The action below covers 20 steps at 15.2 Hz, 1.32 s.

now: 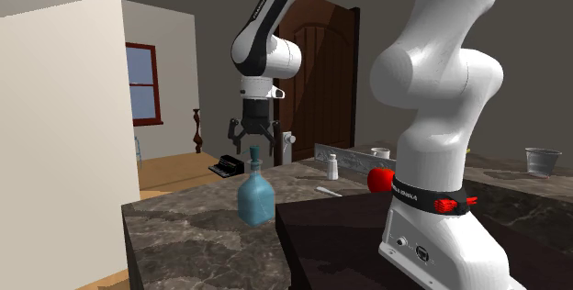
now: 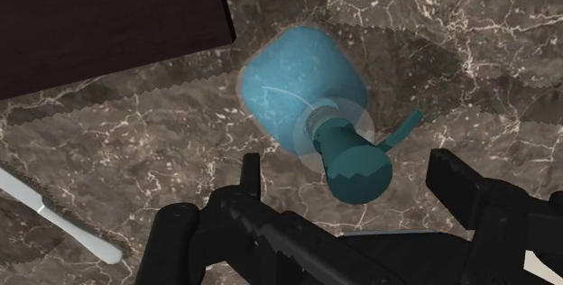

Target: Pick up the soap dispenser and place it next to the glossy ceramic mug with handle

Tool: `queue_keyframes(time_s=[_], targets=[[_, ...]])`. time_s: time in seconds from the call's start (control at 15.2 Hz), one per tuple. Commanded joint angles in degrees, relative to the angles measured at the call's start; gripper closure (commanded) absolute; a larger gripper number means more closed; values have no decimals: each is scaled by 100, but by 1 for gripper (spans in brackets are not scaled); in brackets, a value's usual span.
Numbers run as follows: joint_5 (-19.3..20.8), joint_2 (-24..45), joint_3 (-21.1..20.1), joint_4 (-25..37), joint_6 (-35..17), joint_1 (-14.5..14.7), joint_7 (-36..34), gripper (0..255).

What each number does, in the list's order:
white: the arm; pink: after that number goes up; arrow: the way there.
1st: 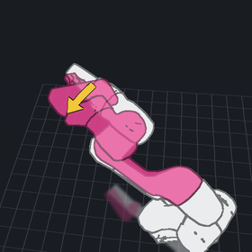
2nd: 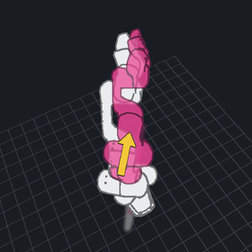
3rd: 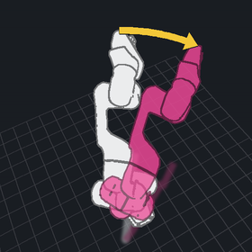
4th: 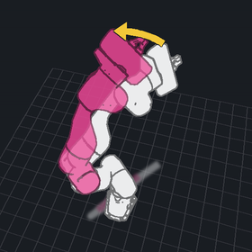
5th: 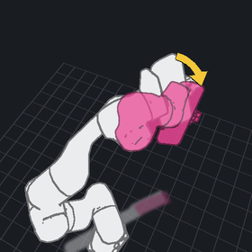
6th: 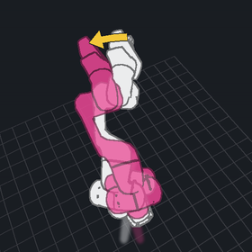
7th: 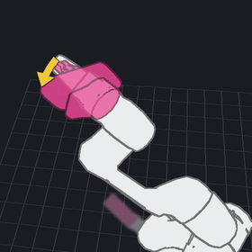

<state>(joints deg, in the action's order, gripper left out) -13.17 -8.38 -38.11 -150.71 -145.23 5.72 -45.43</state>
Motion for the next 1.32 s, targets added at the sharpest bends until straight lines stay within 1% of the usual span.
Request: queue_keyframes(time_s=[0.0, 0.07, 0.66, 0.92, 1.25], targets=[[0, 0, 0, 0, 0, 0, 0, 0], [0, 0, 0, 0, 0, 0, 0, 255], [1, 1, -1, 0, -2, 0, -1, 255], [-200, -345, 90, 89, 403, 76, 142, 255], [-351, -725, 214, 230, 900, 151, 256, 255]])
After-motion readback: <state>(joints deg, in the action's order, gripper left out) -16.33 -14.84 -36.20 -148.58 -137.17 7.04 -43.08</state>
